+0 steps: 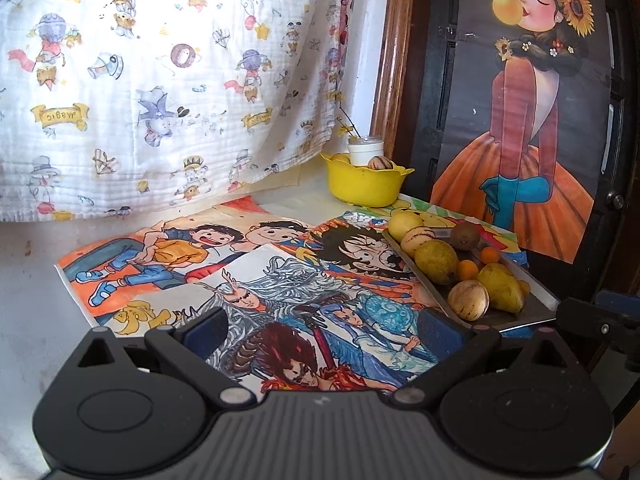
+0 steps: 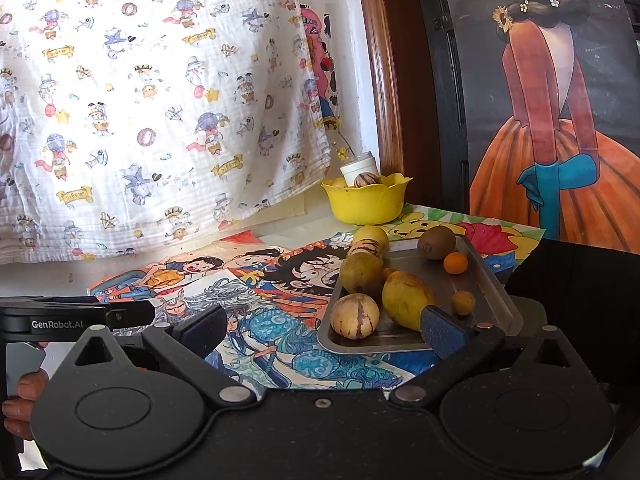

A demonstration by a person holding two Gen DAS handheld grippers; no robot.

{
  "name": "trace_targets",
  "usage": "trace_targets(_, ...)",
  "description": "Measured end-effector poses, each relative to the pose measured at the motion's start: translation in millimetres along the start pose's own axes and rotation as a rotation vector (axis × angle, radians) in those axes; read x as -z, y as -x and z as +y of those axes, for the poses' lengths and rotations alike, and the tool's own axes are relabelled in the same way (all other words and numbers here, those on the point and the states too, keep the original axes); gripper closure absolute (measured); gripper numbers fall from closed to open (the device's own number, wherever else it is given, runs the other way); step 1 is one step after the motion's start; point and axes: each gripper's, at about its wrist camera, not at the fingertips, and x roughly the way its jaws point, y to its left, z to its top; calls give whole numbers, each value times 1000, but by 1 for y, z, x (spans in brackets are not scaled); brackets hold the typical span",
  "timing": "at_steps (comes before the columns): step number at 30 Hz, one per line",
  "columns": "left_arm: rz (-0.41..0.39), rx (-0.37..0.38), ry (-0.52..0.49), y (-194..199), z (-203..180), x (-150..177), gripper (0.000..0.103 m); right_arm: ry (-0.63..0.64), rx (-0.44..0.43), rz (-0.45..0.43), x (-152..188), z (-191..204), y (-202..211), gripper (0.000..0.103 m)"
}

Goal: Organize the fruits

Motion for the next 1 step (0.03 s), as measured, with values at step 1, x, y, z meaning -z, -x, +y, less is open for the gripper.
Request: trace_targets(1,1,0,0,-1,0,0,0,-2,0,2,-1,-1,-1,1)
